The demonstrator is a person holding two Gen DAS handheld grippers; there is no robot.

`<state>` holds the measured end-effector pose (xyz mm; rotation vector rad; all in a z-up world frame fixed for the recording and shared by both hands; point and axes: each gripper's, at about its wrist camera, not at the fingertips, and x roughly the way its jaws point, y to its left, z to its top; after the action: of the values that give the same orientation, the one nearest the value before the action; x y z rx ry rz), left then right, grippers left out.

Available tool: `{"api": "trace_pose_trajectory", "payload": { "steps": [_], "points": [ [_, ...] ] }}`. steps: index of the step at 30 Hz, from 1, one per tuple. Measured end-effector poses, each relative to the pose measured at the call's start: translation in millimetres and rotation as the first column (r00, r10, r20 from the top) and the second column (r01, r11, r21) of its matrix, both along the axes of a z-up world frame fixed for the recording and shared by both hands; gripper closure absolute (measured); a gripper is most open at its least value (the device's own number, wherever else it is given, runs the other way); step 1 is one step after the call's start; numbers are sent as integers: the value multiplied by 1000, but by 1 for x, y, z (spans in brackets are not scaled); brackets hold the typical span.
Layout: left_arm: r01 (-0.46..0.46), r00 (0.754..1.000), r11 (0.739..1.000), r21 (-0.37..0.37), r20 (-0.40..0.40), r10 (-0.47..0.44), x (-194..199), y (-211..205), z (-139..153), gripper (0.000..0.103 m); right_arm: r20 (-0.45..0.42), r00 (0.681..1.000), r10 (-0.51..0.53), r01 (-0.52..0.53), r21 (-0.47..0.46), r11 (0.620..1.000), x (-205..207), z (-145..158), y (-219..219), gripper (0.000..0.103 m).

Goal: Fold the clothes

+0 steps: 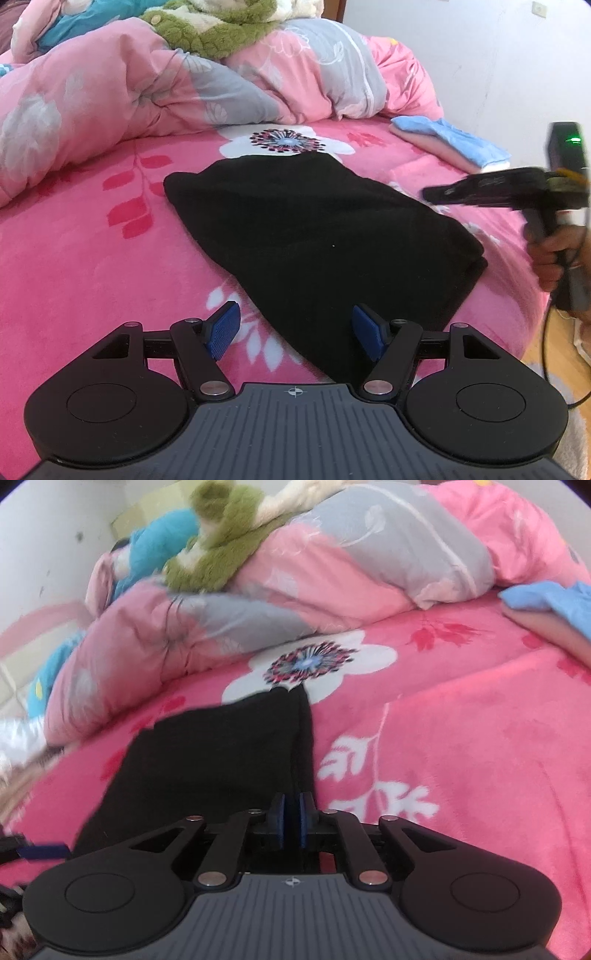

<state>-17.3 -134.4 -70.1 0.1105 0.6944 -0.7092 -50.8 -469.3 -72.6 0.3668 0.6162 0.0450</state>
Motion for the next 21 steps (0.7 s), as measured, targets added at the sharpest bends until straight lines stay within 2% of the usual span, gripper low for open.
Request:
{"api": "trace_pose_trajectory", "payload": {
  "steps": [1,3,4,8,12,16,17,21],
  "points": [
    [-1,1000,1000,-3,-2,1,0,2,1,36,6,1000,-14,14,24,1000,-8,3,-5,88],
    [0,1000,1000,-13,-15,0,0,6,5,36,16,999,-42,41,71,997,-24,9,-14,73],
    [5,1000,1000,-21,-28,-5,-1,9,7,36,21,998,-56,54,94,994,-32,12,-19,71],
    [32,997,999,-40,-73,-35,-10,20,13,36,-7,996,-93,92,249,964,-60,7,-33,71],
    [74,996,997,2,-47,-74,-32,21,18,38,-27,992,-127,127,377,918,-78,-7,-37,71],
    [90,994,996,11,-66,-89,-46,16,17,43,-30,992,-123,124,413,902,-82,-14,-34,71],
    [82,993,997,-1,-87,-82,-45,15,16,48,-34,992,-122,125,414,902,-82,-14,-34,71],
    [12,978,996,-86,-206,-29,-35,22,9,50,-34,992,-118,121,428,896,-81,-16,-35,71]
  ]
}}
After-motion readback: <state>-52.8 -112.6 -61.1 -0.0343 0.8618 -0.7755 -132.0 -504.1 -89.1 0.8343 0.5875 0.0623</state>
